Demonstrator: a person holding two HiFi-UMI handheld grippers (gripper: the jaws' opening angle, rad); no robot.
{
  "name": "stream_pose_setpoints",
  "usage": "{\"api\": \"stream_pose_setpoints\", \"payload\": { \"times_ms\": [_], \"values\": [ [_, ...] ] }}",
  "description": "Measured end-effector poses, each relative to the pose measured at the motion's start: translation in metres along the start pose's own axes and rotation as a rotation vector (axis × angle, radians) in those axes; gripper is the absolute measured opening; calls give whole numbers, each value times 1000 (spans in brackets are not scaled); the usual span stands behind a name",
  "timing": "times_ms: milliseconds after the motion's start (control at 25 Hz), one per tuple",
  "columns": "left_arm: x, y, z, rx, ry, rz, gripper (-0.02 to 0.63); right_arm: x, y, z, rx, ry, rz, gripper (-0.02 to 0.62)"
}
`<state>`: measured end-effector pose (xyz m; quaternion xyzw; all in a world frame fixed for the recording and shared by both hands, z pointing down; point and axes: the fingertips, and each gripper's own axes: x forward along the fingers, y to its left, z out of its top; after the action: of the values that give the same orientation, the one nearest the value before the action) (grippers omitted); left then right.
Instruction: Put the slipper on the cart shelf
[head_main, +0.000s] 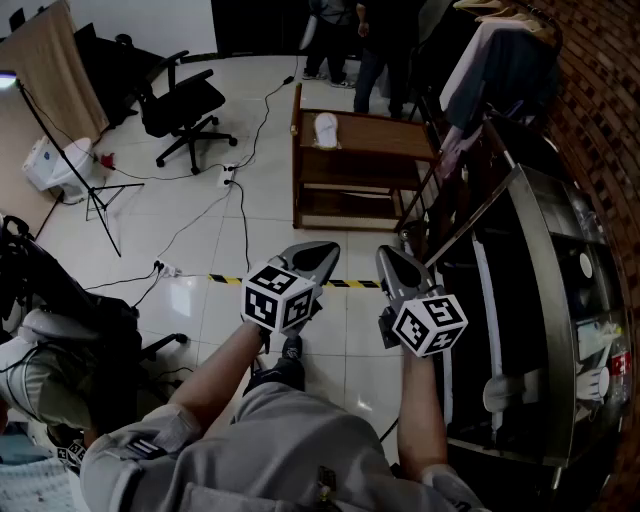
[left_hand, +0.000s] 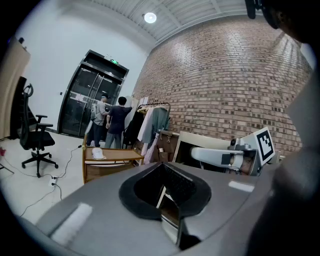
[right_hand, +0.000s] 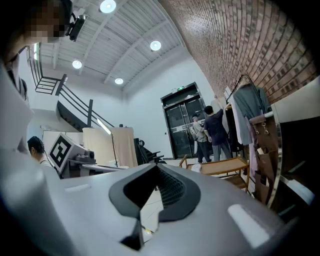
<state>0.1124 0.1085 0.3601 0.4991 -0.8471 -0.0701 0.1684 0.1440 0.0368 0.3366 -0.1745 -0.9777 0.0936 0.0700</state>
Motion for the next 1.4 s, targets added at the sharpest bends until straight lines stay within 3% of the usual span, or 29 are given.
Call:
{"api": "stream_pose_setpoints", "payload": {
  "times_ms": [440,720,960,1240,1400],
  "values": [
    [73,148,45,-12,15,-22,8,161,-51,19,-19,36,-36,0],
    [112,217,59,-37,15,-6,8,222,-88,20,-46,59,-76,0],
    [150,262,65,-57,24,41,8,275,-125,20,-23,52,-34,0],
    [211,301,76,-42,19,99,8,336,-178,23,-111,47,17,0],
    [250,319,86,-72,18,140,8,367,-215,29,-134,62,49,0]
  ]
}}
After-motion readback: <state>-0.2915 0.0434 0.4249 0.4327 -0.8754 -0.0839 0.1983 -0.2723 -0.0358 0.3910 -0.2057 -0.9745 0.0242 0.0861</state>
